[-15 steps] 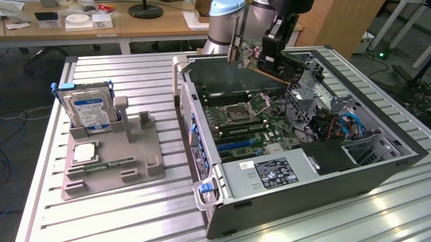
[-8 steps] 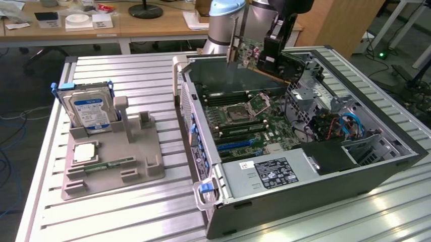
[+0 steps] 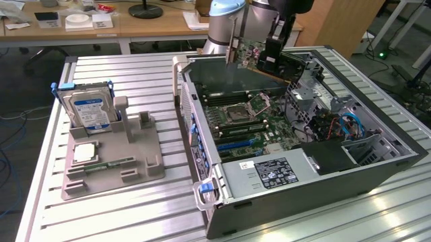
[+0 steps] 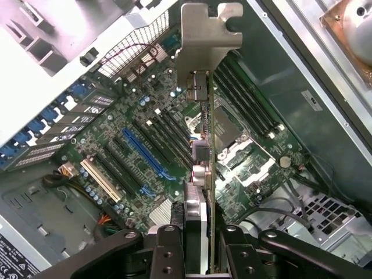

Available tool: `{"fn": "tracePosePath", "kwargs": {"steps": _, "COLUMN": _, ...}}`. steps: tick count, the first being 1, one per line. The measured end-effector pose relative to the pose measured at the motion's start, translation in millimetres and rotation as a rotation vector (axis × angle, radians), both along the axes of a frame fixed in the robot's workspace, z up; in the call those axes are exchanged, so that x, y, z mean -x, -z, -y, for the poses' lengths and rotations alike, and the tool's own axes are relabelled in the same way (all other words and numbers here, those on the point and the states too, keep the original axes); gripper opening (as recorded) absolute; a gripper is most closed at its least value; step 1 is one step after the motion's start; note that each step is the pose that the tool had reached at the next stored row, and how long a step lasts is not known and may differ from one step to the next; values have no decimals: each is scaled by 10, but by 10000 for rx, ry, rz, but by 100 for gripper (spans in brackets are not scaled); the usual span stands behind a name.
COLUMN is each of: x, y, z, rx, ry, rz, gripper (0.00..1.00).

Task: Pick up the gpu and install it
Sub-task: 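Insert the gpu into the slot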

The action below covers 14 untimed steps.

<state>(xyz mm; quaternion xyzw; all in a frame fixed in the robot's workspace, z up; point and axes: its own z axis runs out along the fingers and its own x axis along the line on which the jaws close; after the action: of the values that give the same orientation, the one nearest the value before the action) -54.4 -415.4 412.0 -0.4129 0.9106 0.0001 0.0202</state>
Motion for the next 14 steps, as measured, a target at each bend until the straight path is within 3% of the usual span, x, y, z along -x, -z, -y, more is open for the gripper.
{"fn": "tracePosePath", "kwargs": {"steps": 14, "x": 0, "y": 1, "z": 1, "rx": 0, "ry": -1212, "rz": 0, "gripper": 28}}
